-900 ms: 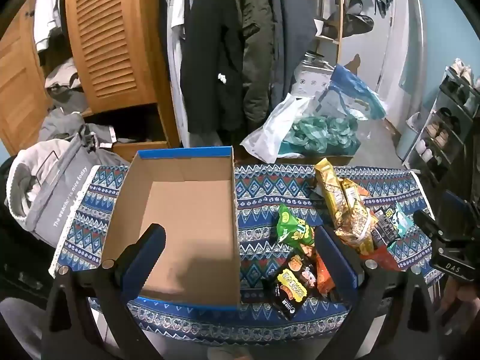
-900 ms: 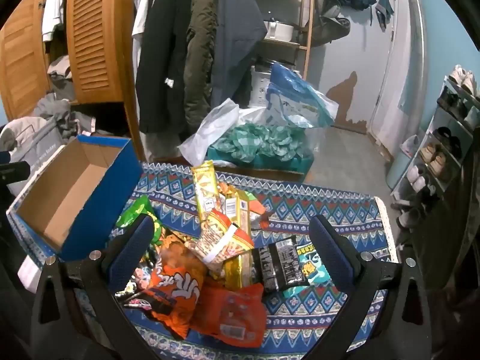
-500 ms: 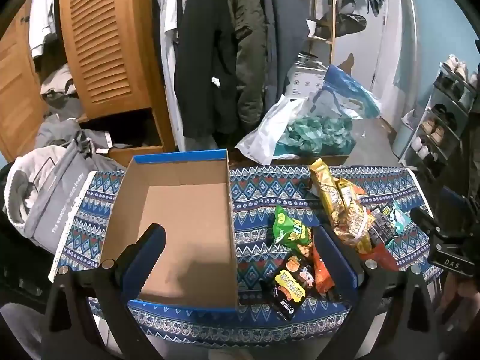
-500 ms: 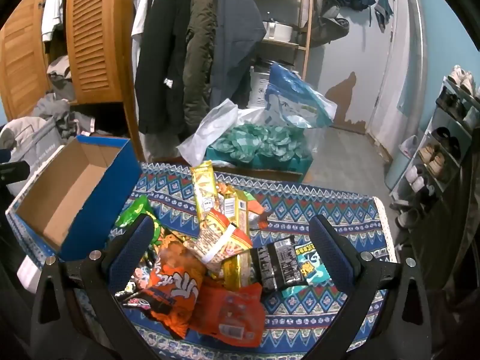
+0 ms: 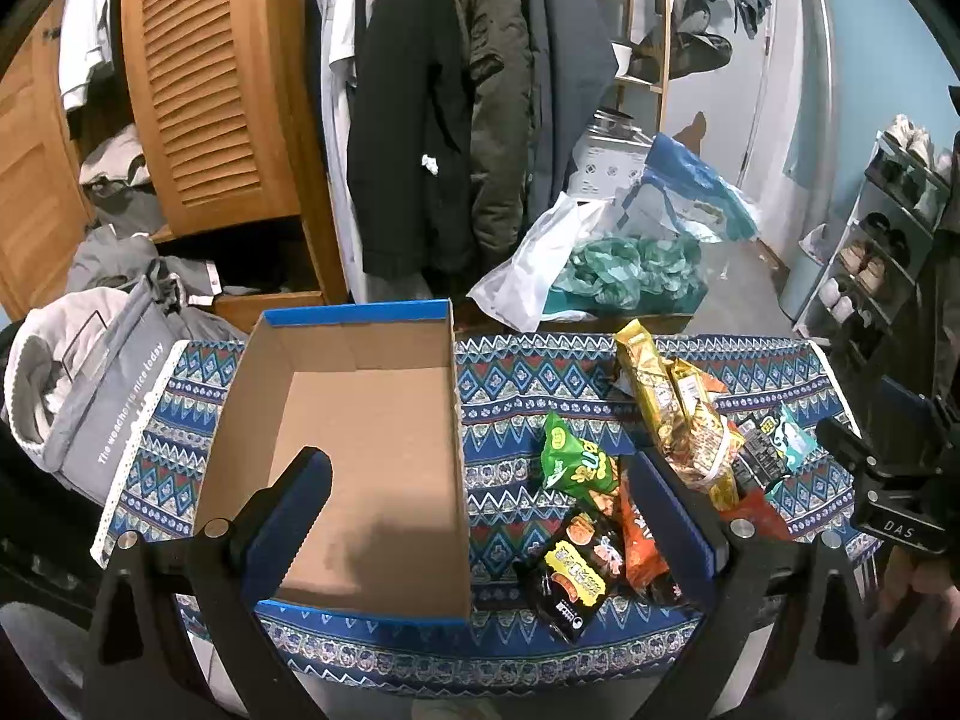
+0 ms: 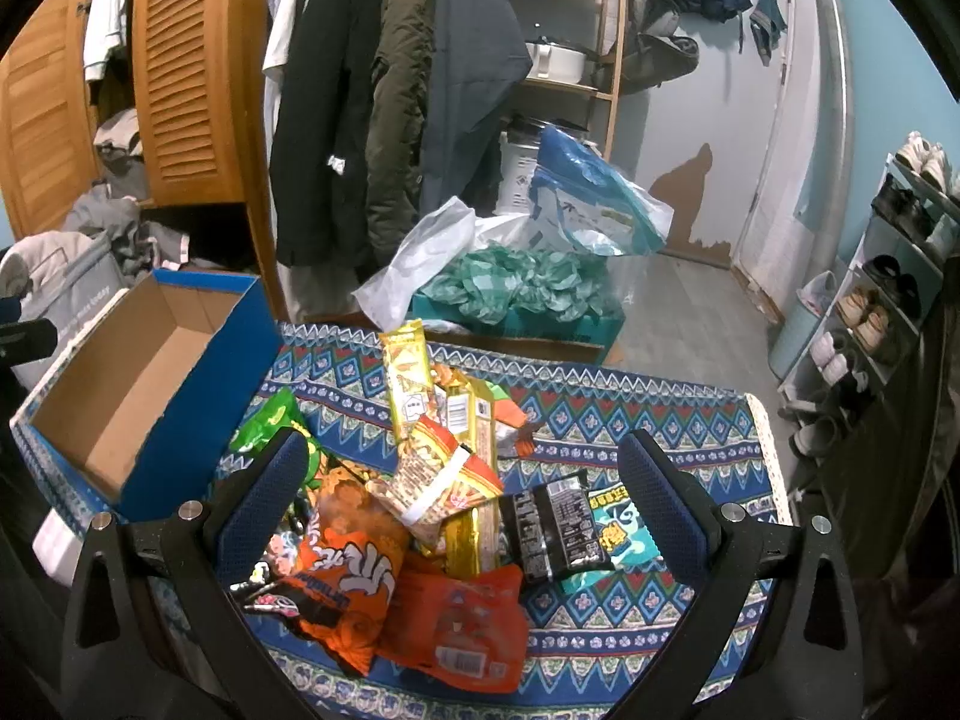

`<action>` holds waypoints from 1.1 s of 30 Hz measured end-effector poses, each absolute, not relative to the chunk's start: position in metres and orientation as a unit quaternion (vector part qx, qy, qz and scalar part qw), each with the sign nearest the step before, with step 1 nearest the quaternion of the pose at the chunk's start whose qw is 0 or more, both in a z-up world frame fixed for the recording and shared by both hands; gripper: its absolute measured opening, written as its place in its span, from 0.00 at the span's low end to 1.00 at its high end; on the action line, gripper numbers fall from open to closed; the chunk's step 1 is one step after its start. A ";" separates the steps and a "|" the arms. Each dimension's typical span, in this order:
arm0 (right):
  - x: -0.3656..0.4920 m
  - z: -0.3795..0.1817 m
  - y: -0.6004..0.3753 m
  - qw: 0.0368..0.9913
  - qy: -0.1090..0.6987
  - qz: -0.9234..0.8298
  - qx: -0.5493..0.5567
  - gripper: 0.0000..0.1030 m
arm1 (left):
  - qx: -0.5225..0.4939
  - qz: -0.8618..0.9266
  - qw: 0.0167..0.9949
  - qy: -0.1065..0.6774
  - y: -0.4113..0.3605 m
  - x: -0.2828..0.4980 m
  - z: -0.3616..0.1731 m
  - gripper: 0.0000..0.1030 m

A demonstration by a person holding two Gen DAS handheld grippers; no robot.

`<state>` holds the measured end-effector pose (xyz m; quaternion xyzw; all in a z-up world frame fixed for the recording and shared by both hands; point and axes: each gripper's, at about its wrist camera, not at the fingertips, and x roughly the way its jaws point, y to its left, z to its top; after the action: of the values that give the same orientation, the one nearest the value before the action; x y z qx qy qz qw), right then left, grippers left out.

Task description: Organize snacks

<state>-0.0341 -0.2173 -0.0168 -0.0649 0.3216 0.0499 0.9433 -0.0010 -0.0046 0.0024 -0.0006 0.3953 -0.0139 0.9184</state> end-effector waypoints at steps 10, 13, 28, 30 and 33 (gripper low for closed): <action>-0.033 -0.017 -0.216 0.942 0.324 0.051 -0.067 0.98 | 0.000 -0.014 0.917 0.398 -0.005 -0.002 0.000 0.97; -0.033 -0.018 -0.216 0.942 0.324 0.052 -0.066 0.98 | 0.000 -0.015 0.917 0.398 -0.005 -0.001 0.001 0.97; -0.033 -0.018 -0.215 0.942 0.324 0.052 -0.067 0.98 | -0.001 -0.016 0.917 0.399 -0.007 -0.002 -0.001 0.98; -0.034 -0.018 -0.215 0.942 0.324 0.052 -0.065 0.98 | -0.001 -0.017 0.917 0.400 -0.007 -0.003 -0.002 0.97; -0.034 -0.018 -0.214 0.942 0.324 0.052 -0.066 0.98 | 0.000 -0.017 0.916 0.400 -0.009 -0.003 -0.002 0.98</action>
<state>-0.0338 -0.2145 -0.0180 -0.0657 0.3238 0.0518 0.9424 -0.0034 -0.0091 -0.0021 -0.0005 0.4002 -0.0167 0.9163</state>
